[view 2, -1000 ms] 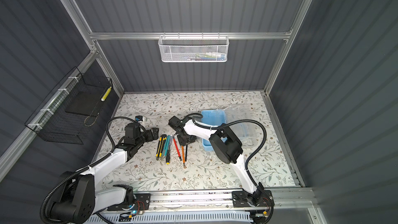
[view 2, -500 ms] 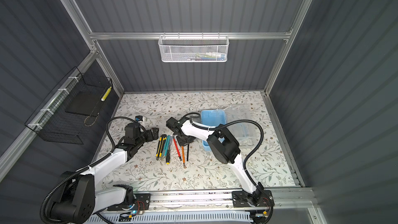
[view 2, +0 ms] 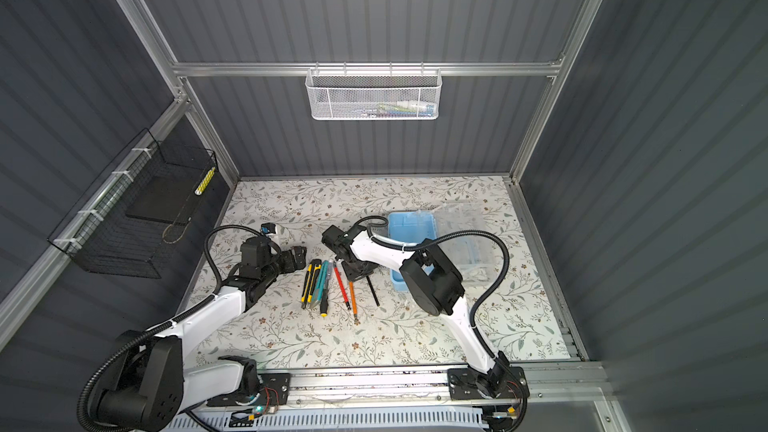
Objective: Pack the tool kit
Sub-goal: 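Carry the black hex key into the blue box with the right gripper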
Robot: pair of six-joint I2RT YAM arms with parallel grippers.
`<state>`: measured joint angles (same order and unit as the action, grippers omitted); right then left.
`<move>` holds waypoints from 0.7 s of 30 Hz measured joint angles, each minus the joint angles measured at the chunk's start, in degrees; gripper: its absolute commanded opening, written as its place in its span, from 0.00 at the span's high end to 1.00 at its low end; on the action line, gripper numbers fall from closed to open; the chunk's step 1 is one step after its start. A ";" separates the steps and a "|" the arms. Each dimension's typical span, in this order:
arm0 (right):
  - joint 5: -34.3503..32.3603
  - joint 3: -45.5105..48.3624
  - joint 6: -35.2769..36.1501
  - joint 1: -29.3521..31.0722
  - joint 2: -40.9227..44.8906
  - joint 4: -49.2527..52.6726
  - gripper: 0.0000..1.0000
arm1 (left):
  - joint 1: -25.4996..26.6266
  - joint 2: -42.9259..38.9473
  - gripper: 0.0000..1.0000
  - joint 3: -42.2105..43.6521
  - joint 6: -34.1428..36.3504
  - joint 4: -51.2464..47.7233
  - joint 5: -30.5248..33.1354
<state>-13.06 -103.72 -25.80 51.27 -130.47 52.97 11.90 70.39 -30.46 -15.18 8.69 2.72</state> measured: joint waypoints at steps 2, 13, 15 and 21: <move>0.04 0.00 0.00 -0.31 0.02 -0.33 0.97 | 0.00 0.00 0.00 0.00 0.00 0.00 0.02; 1.01 1.16 -0.81 -2.75 1.22 -2.14 1.00 | 0.00 0.00 0.00 0.00 0.00 0.00 0.02; 1.09 0.94 -0.79 -2.80 1.46 -1.81 1.00 | 0.00 0.00 0.00 0.00 0.00 0.00 0.04; 0.98 0.66 -0.79 -2.73 5.07 -0.90 1.00 | 0.00 0.00 0.00 0.00 0.00 0.00 0.02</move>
<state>-12.08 -103.07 -26.59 48.53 -125.40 52.07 11.90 70.39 -30.46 -15.18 8.69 2.74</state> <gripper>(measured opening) 0.094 0.996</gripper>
